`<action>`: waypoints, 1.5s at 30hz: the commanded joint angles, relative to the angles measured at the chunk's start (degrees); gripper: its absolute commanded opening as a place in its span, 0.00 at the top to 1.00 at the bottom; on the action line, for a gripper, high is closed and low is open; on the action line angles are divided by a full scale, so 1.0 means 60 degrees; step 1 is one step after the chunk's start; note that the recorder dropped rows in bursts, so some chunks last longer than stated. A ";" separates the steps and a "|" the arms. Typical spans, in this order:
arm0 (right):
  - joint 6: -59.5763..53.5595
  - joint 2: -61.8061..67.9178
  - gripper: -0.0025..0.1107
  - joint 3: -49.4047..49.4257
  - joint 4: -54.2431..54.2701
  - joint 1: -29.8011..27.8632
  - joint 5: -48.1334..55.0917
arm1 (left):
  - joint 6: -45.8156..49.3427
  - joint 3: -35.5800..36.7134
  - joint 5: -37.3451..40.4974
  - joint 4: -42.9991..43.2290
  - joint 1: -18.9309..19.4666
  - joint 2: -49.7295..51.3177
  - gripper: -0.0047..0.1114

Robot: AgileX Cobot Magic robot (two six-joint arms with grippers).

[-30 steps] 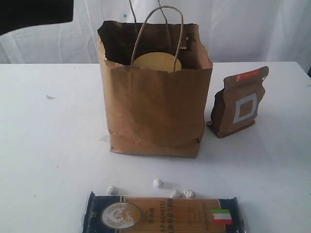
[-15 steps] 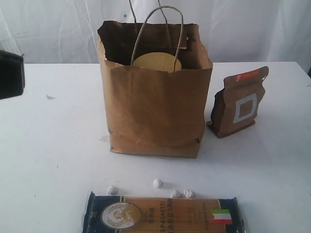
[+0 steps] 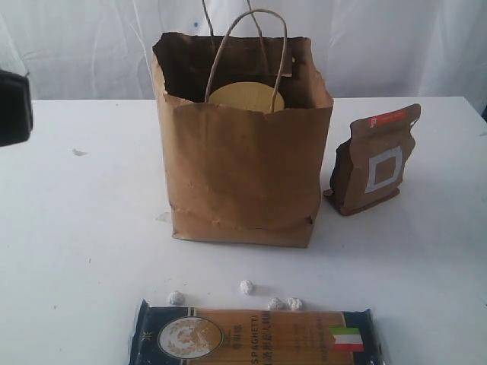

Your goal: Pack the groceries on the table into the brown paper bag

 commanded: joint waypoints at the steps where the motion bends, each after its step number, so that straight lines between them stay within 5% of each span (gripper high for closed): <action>1: -0.0035 -0.0062 0.98 0.0043 0.0036 -0.0048 -0.0039 | -0.0058 0.0042 0.0116 -0.0537 -0.0034 -0.0072 0.96; 11: -0.0035 -0.0062 0.98 0.0043 0.0036 -0.0048 -0.0039 | -0.0178 0.0650 -0.1817 0.0152 -0.0034 -0.0780 0.96; 16: -0.0035 -0.0062 0.98 0.0043 0.0036 -0.0048 -0.0039 | -0.2982 0.1630 -0.3359 0.3349 -0.0034 -0.2462 0.96; 20: -0.0035 -0.0062 0.98 0.0043 0.0036 -0.0048 -0.0039 | -0.5706 0.2741 -0.3415 0.6578 -0.0034 -0.3926 0.96; 24: -0.0035 -0.0062 0.98 0.0043 0.0036 -0.0048 -0.0039 | -0.7072 0.3911 -0.4183 0.8180 -0.0034 -0.5074 0.96; 33: -0.0035 -0.0062 0.98 0.0043 0.0036 -0.0048 -0.0039 | -0.7916 0.6957 -0.7575 0.9055 -0.0034 -0.6523 0.96; 38: -0.0035 -0.0062 0.98 0.0043 0.0036 -0.0048 -0.0039 | -0.9927 0.7961 -0.7921 1.0435 -0.0034 -0.6523 0.96; 45: -0.0035 -0.0062 0.98 0.0043 0.0036 -0.0048 -0.0039 | -1.0089 0.8674 -0.7921 1.0365 -0.0034 -0.6523 0.96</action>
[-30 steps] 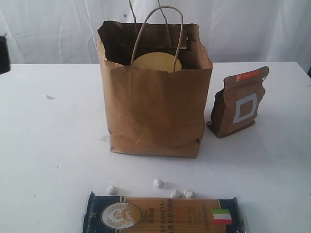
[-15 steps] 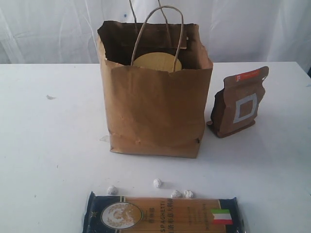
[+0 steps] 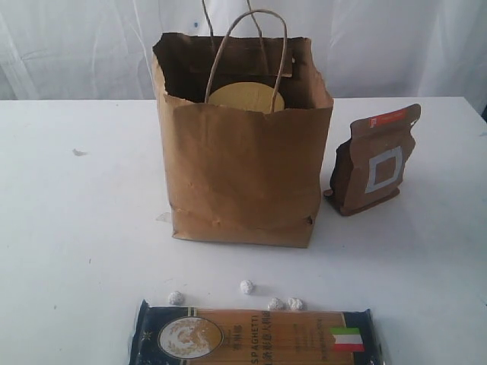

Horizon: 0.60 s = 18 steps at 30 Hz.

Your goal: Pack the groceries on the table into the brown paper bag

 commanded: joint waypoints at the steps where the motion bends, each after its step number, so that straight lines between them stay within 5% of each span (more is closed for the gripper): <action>1: -0.0035 -0.0062 0.98 0.0043 0.0036 -0.0048 -0.0039 | -0.0169 0.0322 -0.0143 -0.0145 -0.0034 -0.0077 0.96; 18: -0.0035 -0.0062 0.98 0.0043 0.0036 -0.0048 -0.0039 | -0.0169 0.0322 0.0689 -0.0200 -0.0034 -0.0077 0.96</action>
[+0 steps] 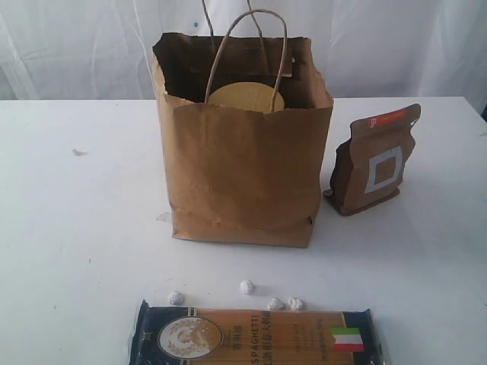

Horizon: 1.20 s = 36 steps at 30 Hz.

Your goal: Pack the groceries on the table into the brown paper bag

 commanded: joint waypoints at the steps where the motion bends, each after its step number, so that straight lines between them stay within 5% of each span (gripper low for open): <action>1: -0.0035 -0.0062 0.98 0.0043 0.0036 -0.0048 -0.0039 | -0.0096 0.0041 0.0075 -0.0122 -0.0034 -0.0039 0.96; 7: -0.0035 -0.0062 0.98 0.0043 0.0031 -0.0048 -0.0181 | -0.0096 0.0041 0.0072 -0.0063 -0.0034 -0.0039 0.96; 11: 0.2230 -0.0062 0.98 0.0043 0.2143 -0.0030 -0.2935 | -0.0096 0.0041 0.0072 -0.0063 -0.0034 -0.0039 0.96; 15: 0.2433 -0.0062 0.98 0.0043 0.2169 -0.0030 -0.5041 | -0.0096 0.0041 0.0072 -0.0062 -0.0034 -0.0039 0.96; 19: 0.2522 -0.0062 0.98 0.0001 0.1542 -0.0012 -0.5357 | -0.0096 0.0041 0.0072 -0.0062 -0.0034 -0.0039 0.96; 26: 0.3110 0.0374 0.98 -0.2825 -0.0556 -0.0012 -0.0127 | -0.0096 0.0041 0.0055 -0.0062 -0.0034 -0.0039 0.96; 31: -0.0933 0.2270 0.98 -0.5065 0.1143 -0.0012 0.3610 | -0.0096 0.0041 0.0055 -0.0062 -0.0034 -0.0039 0.96; 36: -0.2837 0.4695 0.98 -0.6483 0.2499 -0.0012 0.5762 | -0.0096 0.0041 0.0055 -0.0062 -0.0034 -0.0039 0.96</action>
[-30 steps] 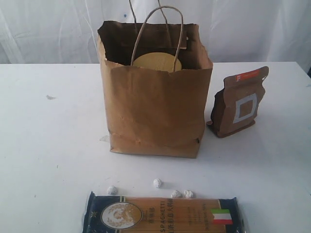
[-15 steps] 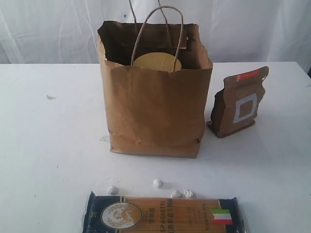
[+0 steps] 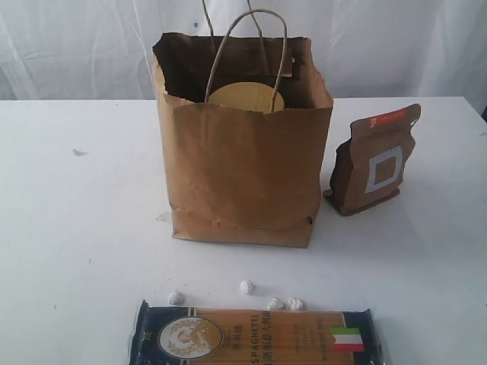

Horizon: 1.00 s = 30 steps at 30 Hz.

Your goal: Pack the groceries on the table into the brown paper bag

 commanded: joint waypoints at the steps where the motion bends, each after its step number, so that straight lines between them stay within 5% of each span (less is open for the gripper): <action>1: -0.1626 0.2085 0.97 -0.1031 0.1092 -0.0012 0.1598 | -0.0080 0.0041 0.0020 -0.0062 -0.0034 -0.0039 0.96; 12: -0.3871 0.6417 0.56 -0.1132 0.3522 -0.0012 0.0150 | -0.0080 0.0041 0.0002 -0.0062 -0.0034 -0.0039 0.96; 21: -0.6979 1.0156 0.56 -0.1367 0.6448 0.0404 -0.0431 | 0.0894 0.0041 0.0001 0.0745 -0.0034 -0.0039 0.96; 30: -0.7254 1.2396 0.56 -0.1727 0.6245 0.1521 -0.1509 | 0.0936 0.0041 0.0001 0.0765 -0.0034 -0.0039 0.96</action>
